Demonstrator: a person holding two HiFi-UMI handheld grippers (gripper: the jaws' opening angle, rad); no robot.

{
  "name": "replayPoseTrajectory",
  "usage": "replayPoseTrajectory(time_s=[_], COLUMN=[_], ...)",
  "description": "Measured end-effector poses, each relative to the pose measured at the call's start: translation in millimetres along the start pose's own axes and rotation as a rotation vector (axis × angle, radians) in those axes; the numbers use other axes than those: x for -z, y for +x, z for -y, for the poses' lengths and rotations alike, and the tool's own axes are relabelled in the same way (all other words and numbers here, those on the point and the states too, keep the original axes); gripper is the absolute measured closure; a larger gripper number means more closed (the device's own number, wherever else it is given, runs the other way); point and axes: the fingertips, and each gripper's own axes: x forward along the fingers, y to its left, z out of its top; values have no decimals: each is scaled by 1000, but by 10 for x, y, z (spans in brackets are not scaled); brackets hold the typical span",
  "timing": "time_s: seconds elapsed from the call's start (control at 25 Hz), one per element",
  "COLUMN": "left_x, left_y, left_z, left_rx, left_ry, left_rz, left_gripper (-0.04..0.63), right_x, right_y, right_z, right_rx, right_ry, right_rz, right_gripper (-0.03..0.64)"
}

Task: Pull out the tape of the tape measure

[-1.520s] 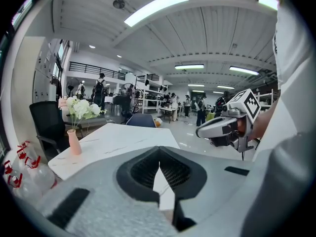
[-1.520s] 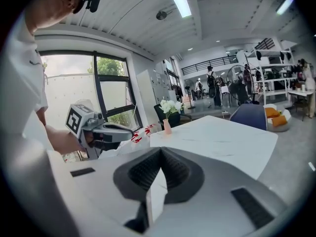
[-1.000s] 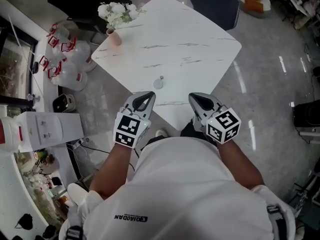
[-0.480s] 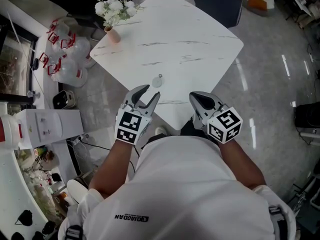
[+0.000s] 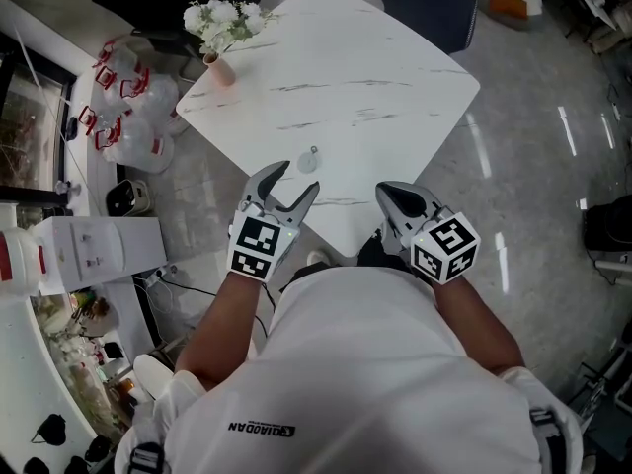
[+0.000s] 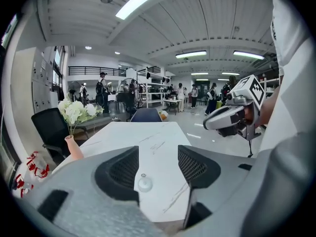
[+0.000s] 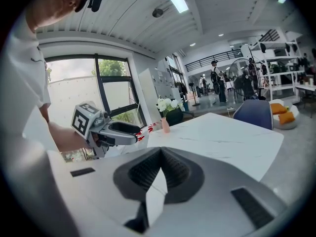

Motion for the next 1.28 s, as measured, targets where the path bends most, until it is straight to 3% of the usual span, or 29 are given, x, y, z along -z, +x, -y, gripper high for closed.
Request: replayPoseTrajectory(time_s=[0.32,1.0,1.28], left_x=[164,1293,1576], left_y=[167,1046,1285], left_z=[-27,-334,-397], left_rx=[-4,17,32], left_ry=[0,-36,-53], left_rz=[-57,-366,-444], left_gripper=[354,354,354], right_x=[65,192,240], right_y=[-7,156,208], right_z=[72,334,474], right_rx=[3,-15,-19], right_ry=[24,50,56], right_rz=[-4,-67,-97], right_gripper=[611,611,611])
